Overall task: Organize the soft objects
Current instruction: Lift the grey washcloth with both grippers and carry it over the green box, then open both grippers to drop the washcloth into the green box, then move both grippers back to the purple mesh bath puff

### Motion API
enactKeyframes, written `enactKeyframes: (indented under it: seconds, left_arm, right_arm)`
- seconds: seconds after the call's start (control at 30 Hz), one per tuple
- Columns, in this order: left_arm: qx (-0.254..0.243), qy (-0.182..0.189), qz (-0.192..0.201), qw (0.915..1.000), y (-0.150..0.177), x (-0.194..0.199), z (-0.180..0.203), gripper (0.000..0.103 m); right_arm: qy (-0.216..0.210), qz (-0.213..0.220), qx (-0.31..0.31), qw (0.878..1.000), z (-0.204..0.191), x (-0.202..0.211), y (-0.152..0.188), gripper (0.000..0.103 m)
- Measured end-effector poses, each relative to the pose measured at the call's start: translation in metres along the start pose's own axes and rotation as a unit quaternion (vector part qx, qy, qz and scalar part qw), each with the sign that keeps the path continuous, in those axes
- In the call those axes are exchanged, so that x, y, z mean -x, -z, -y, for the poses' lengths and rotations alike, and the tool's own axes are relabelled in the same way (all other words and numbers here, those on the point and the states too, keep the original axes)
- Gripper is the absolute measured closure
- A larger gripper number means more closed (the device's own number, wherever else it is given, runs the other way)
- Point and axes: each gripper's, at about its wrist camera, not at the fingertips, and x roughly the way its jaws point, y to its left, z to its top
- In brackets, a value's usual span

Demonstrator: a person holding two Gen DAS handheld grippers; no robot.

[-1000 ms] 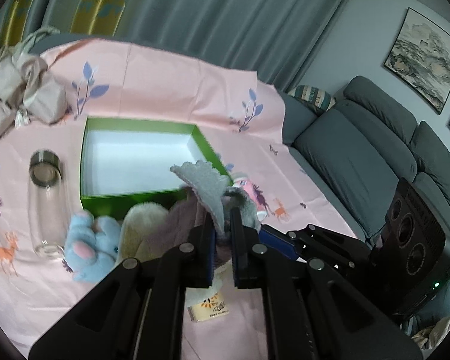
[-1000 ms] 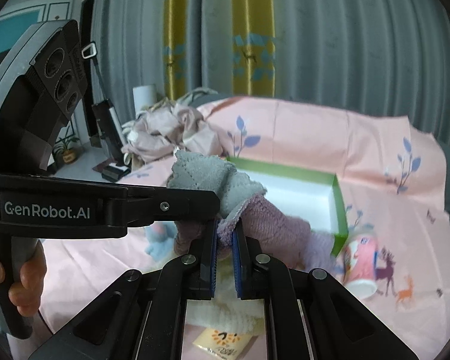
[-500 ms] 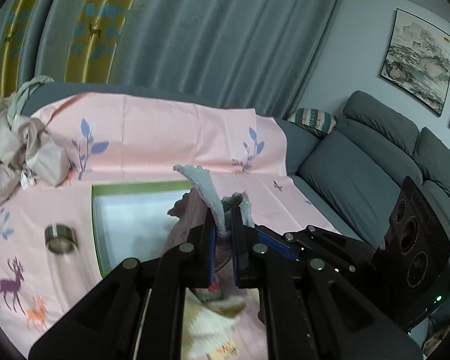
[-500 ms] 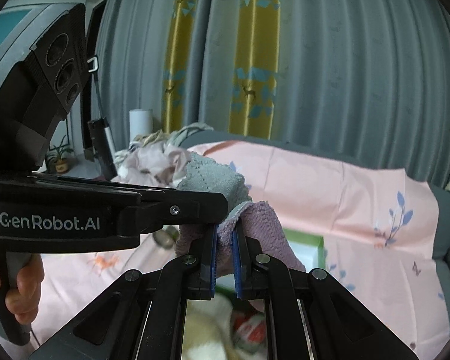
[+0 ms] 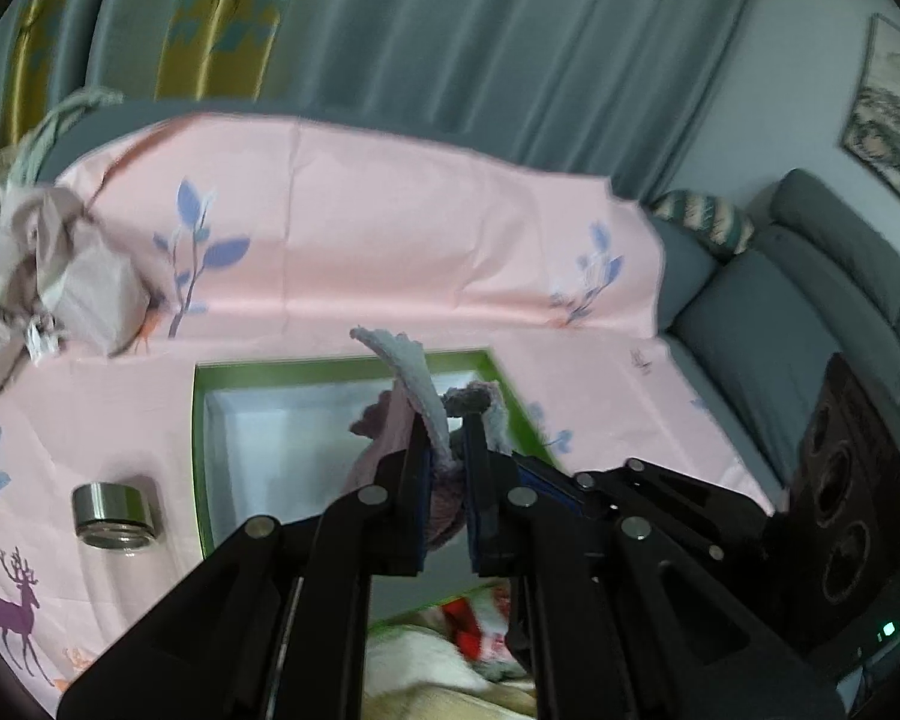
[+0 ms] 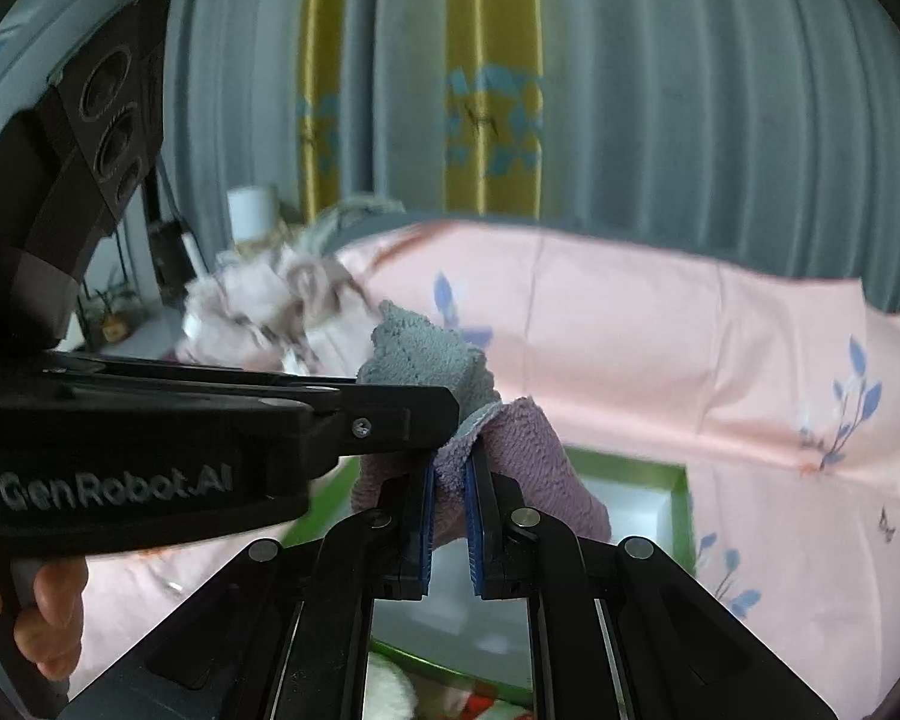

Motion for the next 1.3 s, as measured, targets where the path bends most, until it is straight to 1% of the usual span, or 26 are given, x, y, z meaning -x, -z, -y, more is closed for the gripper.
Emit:
enactKeyframes:
  seconds: [0.07,0.1,0.13,0.2,0.27,0.33,0.37,0.4,0.43,0.47,0.5,0.57,0.6,0.63,0.7,0.77,0.9,1.03,1.13,1.2,1.3]
  left_arm:
    - [0.003,-0.024,-0.022,0.9995,0.005,-0.02,-0.009,0.096]
    - [0.006,-0.032,-0.033,0.9989,0.008,-0.028,-0.012,0.096]
    - [0.012,-0.04,-0.047,0.998,0.013,-0.037,-0.018,0.093]
    - [0.024,-0.059,-0.069,0.9956,0.019,-0.049,-0.029,0.076]
    - [0.034,-0.083,-0.08,0.9927,0.025,-0.054,-0.039,0.034]
    - [0.035,-0.113,-0.08,0.9897,0.028,-0.052,-0.044,0.021]
    - [0.034,-0.123,-0.08,0.9885,0.03,-0.049,-0.047,0.021]
    - [0.035,-0.126,-0.083,0.988,0.03,-0.047,-0.049,0.02]
    - [0.038,-0.129,-0.086,0.9872,0.032,-0.044,-0.051,0.019]
    - [0.041,-0.131,-0.087,0.9867,0.033,-0.039,-0.053,0.016]
    - [0.042,-0.131,-0.085,0.9869,0.033,-0.034,-0.053,0.015]
    - [0.044,-0.123,-0.072,0.9887,0.034,-0.021,-0.052,0.002]
    - [0.044,-0.125,-0.065,0.9891,0.035,-0.011,-0.051,0.001]
    - [0.042,-0.126,-0.061,0.9892,0.035,-0.006,-0.049,0.001]
    - [0.039,-0.122,-0.056,0.9902,0.038,0.006,-0.045,0.001]
    - [0.041,-0.114,-0.053,0.9912,0.043,0.014,-0.04,0.001]
    - [0.04,-0.102,-0.052,0.9926,0.058,0.029,-0.031,0.001]
    - [0.043,-0.096,-0.062,0.9925,0.075,0.035,-0.022,0.001]
    - [0.061,-0.075,-0.074,0.9926,0.093,0.038,-0.018,0.001]
    - [0.069,-0.06,-0.084,0.9923,0.107,0.039,-0.014,0.001]
    - [0.072,-0.043,-0.096,0.9918,0.123,0.044,-0.006,0.001]
  right_arm:
    - [0.018,-0.032,-0.009,0.999,0.002,-0.021,0.011,0.093]
    - [0.029,-0.048,-0.013,0.998,0.003,-0.029,0.015,0.092]
    - [0.04,-0.062,-0.017,0.997,0.004,-0.036,0.02,0.092]
    - [0.048,-0.095,-0.028,0.994,0.007,-0.049,0.029,0.092]
    - [0.059,-0.128,-0.035,0.989,0.009,-0.058,0.036,0.092]
    - [0.069,-0.138,-0.033,0.987,0.01,-0.059,0.042,0.091]
    - [0.073,-0.144,-0.034,0.986,0.01,-0.057,0.044,0.086]
    - [0.078,-0.149,-0.037,0.985,0.011,-0.055,0.044,0.076]
    - [0.079,-0.146,-0.038,0.985,0.01,-0.05,0.044,0.072]
    - [0.081,-0.142,-0.04,0.986,0.011,-0.045,0.043,0.061]
    - [0.082,-0.132,-0.045,0.987,0.011,-0.037,0.04,0.052]
    - [0.077,-0.109,-0.057,0.989,0.014,-0.018,0.032,0.045]
    - [0.077,-0.104,-0.062,0.99,0.015,-0.009,0.03,0.044]
    - [0.077,-0.091,-0.07,0.99,0.018,0.006,0.03,0.043]
    - [0.075,-0.072,-0.088,0.991,0.022,0.028,0.032,0.029]
    - [0.083,-0.056,-0.107,0.989,0.028,0.052,0.04,0.024]
    - [0.107,-0.053,-0.129,0.984,0.034,0.089,0.061,0.024]
    - [0.11,-0.064,-0.163,0.978,0.036,0.114,0.088,0.024]
    - [0.109,-0.075,-0.183,0.974,0.031,0.124,0.105,0.024]
    - [0.103,-0.08,-0.186,0.974,0.024,0.131,0.115,0.024]
    - [0.098,-0.083,-0.169,0.977,0.01,0.144,0.129,0.024]
